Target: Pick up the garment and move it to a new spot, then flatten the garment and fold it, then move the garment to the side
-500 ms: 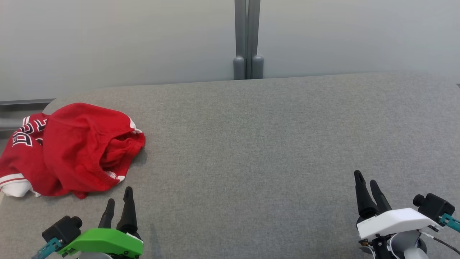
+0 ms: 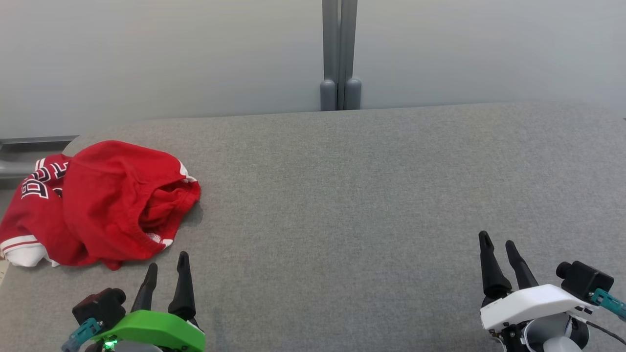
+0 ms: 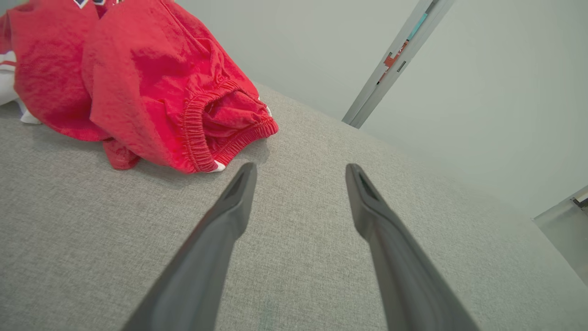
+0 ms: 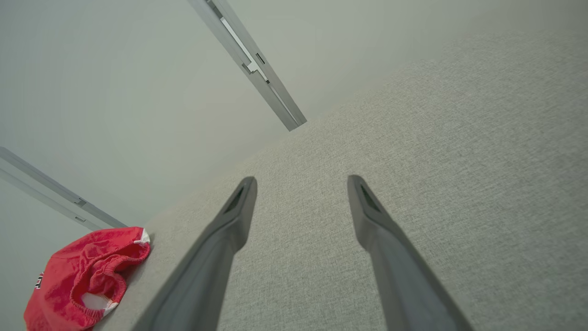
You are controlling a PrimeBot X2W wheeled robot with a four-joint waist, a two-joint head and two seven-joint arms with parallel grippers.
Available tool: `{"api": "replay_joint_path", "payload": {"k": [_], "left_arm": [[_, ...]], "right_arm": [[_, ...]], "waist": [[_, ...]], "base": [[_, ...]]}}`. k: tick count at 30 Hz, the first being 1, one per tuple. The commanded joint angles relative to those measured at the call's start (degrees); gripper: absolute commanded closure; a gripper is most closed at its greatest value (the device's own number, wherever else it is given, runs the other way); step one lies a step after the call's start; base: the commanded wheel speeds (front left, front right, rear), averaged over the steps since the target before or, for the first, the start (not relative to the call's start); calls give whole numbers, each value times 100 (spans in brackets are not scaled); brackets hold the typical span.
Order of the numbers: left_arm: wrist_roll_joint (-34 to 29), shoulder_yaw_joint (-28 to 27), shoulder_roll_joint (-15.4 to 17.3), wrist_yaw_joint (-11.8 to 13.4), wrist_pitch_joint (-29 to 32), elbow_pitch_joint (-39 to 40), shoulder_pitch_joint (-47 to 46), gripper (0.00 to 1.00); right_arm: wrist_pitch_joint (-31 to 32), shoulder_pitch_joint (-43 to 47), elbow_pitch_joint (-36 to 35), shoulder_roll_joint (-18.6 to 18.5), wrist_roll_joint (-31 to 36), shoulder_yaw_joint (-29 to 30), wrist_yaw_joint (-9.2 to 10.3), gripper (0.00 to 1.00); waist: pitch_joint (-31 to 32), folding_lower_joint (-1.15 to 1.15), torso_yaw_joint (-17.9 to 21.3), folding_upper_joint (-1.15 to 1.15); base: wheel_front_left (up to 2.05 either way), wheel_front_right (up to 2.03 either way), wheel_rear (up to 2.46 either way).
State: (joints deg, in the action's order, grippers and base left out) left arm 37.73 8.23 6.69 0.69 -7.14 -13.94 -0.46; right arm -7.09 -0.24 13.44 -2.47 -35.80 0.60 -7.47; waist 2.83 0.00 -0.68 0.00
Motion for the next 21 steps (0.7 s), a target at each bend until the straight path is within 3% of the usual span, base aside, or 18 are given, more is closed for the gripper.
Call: {"api": "replay_joint_path", "payload": {"k": [1,15,21], "left_arm": [[-201,27,69,26,-64,78,39,0],[-976,174,70,20,-267,128,118,0],[-1171,213,32,-110,-347,44,154,0]], "right_arm": [[-68,16,-70,-31,190,-28,-3,0],[-275,74,-139,-38,1123,-89,-2,0],[-334,102,-61,-40,1431,-65,-3,0]], "waist": [[7,0,1,0],[65,0,-25,0],[96,0,-21,0]], "base": [[0,0,0],[0,0,0],[0,0,0]]}}
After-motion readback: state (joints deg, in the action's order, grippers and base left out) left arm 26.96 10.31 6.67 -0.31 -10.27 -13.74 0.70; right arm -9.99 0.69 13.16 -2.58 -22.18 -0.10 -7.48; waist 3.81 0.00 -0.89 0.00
